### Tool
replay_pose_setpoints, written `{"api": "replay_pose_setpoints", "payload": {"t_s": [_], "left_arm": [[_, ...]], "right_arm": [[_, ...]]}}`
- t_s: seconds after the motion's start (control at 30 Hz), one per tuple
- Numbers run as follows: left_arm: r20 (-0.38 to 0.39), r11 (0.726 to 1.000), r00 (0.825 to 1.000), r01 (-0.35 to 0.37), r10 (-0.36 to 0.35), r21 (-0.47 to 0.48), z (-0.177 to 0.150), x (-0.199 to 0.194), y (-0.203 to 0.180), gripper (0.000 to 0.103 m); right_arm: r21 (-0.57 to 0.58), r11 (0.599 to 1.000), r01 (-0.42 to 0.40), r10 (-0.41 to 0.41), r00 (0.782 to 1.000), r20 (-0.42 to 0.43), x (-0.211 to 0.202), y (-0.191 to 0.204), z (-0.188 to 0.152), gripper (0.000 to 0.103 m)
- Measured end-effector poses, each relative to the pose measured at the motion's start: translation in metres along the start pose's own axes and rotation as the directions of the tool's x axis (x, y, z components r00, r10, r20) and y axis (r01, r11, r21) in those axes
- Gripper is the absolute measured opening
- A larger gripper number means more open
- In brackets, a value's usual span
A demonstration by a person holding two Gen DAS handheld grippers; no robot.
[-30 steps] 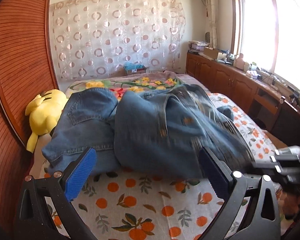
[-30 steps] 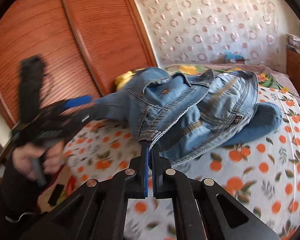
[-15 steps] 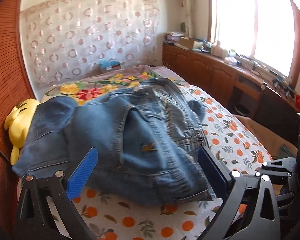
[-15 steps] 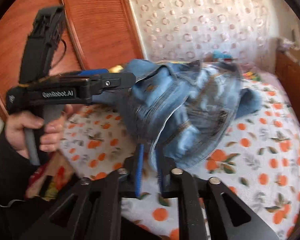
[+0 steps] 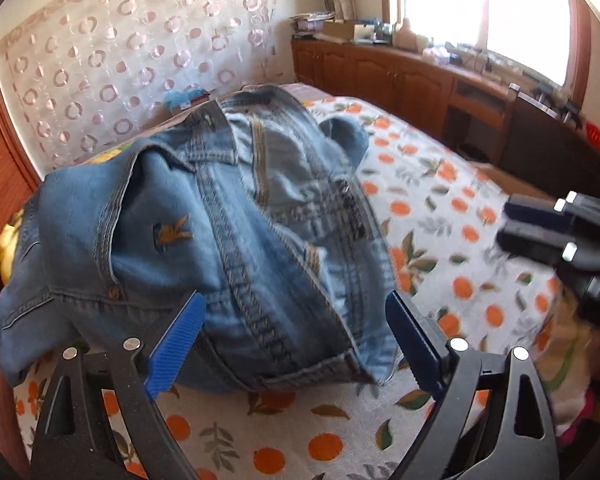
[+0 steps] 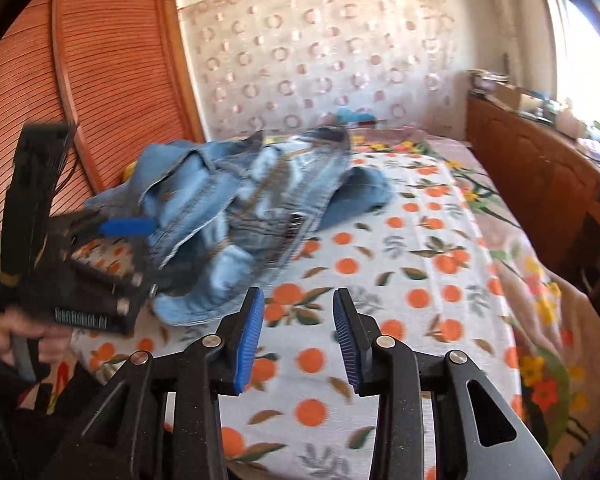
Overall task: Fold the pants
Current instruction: 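Move the right tool to the jeans waistband and close its fingers on it, then grasp the jeans waistband with the left tool beside the right tool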
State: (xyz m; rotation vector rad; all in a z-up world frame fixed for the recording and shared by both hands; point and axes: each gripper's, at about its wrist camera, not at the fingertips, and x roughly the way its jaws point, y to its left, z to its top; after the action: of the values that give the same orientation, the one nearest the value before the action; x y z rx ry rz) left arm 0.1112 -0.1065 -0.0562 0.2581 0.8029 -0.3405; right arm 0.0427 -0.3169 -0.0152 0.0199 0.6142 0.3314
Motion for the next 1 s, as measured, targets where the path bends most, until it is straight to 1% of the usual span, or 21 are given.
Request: {"api": "replay_pose_setpoints", "payload": {"t_s": [0.03, 0.07, 0.1, 0.13, 0.2, 0.23, 0.27, 0.3, 0.33, 0.47, 0.6, 0.73, 0.83, 0.97, 1.0], "left_arm": [[0.001, 1.000, 1.000, -0.015, 0.015, 0.000, -0.003, 0.000, 0.001, 0.083], [0.001, 1.000, 1.000, -0.023, 0.023, -0.010, -0.007, -0.001, 0.003, 0.071], [0.001, 1.000, 1.000, -0.015, 0.015, -0.021, -0.010, -0.002, 0.006, 0.061], [0.000, 0.999, 1.000, 0.015, -0.015, -0.037, -0.014, -0.005, 0.010, 0.056], [0.012, 0.998, 0.999, 0.036, -0.036, -0.050, -0.019, -0.008, 0.016, 0.036], [0.019, 0.998, 0.999, 0.036, -0.035, -0.054, -0.020, -0.008, 0.017, 0.032], [0.031, 0.997, 0.999, 0.039, -0.037, -0.061, -0.022, -0.012, 0.020, 0.022], [0.043, 0.997, 0.998, 0.041, -0.038, -0.070, -0.023, -0.015, 0.023, 0.014], [0.057, 0.996, 0.998, 0.039, -0.035, -0.082, -0.024, -0.018, 0.027, 0.010], [0.115, 0.989, 0.993, 0.035, -0.018, -0.142, -0.031, -0.036, 0.053, 0.008], [0.120, 0.978, 0.993, 0.026, -0.002, -0.206, -0.033, -0.033, 0.084, 0.008], [0.138, 0.971, 0.990, 0.018, 0.015, -0.237, -0.032, -0.032, 0.104, 0.007], [0.135, 0.969, 0.991, 0.055, -0.022, -0.240, -0.035, -0.029, 0.107, 0.007], [0.136, 0.960, 0.987, 0.115, -0.083, -0.255, -0.035, -0.031, 0.099, 0.008], [0.136, 0.960, 0.987, 0.123, -0.091, -0.252, -0.032, -0.032, 0.096, 0.012]], "right_arm": [[0.005, 1.000, 0.002, -0.002, 1.000, 0.004, 0.003, -0.003, 0.000, 0.039], [0.011, 1.000, 0.005, -0.005, 1.000, 0.007, 0.002, -0.004, 0.001, 0.039], [0.018, 1.000, 0.007, -0.008, 1.000, 0.011, 0.002, -0.003, 0.001, 0.040], [0.023, 1.000, 0.008, -0.009, 1.000, 0.014, 0.001, -0.003, 0.001, 0.040], [0.030, 0.999, 0.012, -0.012, 1.000, 0.024, 0.000, -0.001, 0.001, 0.041], [0.031, 0.999, 0.011, -0.012, 1.000, 0.026, 0.000, -0.003, 0.001, 0.041], [0.033, 0.999, 0.010, -0.011, 1.000, 0.029, 0.007, -0.005, 0.001, 0.042], [0.034, 0.999, 0.011, -0.012, 0.999, 0.030, 0.009, -0.006, 0.001, 0.042], [0.033, 0.999, 0.011, -0.012, 0.999, 0.030, 0.012, -0.005, 0.001, 0.043], [0.014, 1.000, 0.019, -0.019, 0.999, 0.031, 0.022, -0.009, 0.008, 0.044], [-0.032, 0.999, 0.022, -0.021, 0.999, 0.033, 0.038, -0.008, 0.024, 0.049], [-0.068, 0.998, 0.016, -0.015, 1.000, 0.023, 0.070, -0.019, 0.050, 0.055], [-0.096, 0.995, 0.031, -0.031, 0.999, 0.010, 0.097, -0.026, 0.072, 0.056], [-0.122, 0.992, 0.040, -0.041, 0.999, -0.009, 0.128, -0.031, 0.098, 0.056], [-0.129, 0.991, 0.045, -0.046, 0.999, -0.007, 0.134, -0.031, 0.104, 0.056]]}}
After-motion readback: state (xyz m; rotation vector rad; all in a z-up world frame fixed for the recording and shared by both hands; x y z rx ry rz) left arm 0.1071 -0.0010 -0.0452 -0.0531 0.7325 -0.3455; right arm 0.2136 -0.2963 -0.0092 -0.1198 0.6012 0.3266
